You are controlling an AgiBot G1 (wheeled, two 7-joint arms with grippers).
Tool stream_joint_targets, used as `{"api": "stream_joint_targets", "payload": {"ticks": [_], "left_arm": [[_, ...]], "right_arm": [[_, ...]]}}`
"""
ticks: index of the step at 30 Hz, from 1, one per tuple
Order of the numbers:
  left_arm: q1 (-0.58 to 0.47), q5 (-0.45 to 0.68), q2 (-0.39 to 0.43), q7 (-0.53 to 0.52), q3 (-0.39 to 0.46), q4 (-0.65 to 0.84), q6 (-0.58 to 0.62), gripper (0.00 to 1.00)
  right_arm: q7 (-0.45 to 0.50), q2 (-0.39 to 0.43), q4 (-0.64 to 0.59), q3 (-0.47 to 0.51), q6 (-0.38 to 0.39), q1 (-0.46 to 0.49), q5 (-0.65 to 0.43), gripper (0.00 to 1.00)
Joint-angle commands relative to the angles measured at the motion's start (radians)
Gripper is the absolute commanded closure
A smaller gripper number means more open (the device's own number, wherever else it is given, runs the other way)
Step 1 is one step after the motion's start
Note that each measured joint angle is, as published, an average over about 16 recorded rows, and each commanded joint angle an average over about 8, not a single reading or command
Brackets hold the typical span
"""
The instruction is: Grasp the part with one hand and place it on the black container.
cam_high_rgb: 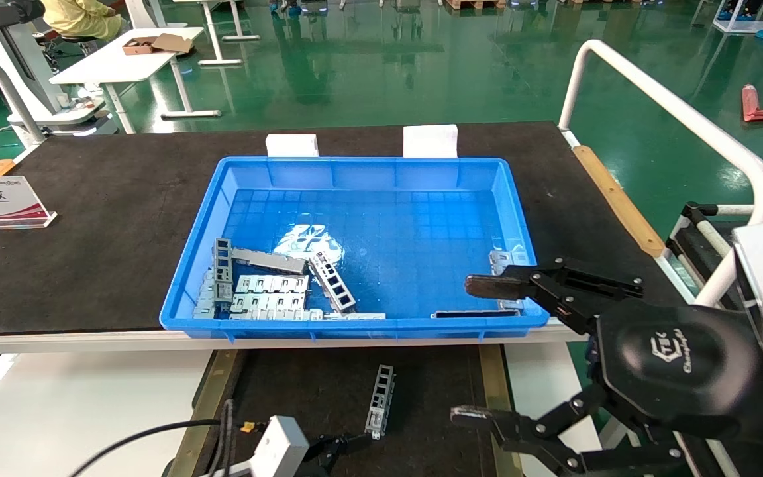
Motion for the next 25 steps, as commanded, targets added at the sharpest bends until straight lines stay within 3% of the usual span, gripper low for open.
{"api": "stream_joint_targets", "payload": {"ticks": [1,13,25], "left_arm": [[-0.008,-0.003,-0.037,0.003,-0.003,-0.021,0.059,0.0],[-0.103,-0.042,-0.211,0.003,-0.048,-0.064,0.359,0.0],[-0.141,-0.088,-0.271,0.029,-0.098,-0.111,0.43,0.0]], "right_arm": [[0.0,0.0,0.0,0.0,0.0,0.0,0.0,0.0],[0.0,0.0,0.0,0.0,0.0,0.0,0.0,0.0],[0.0,0.0,0.0,0.0,0.0,0.0,0.0,0.0]]}}
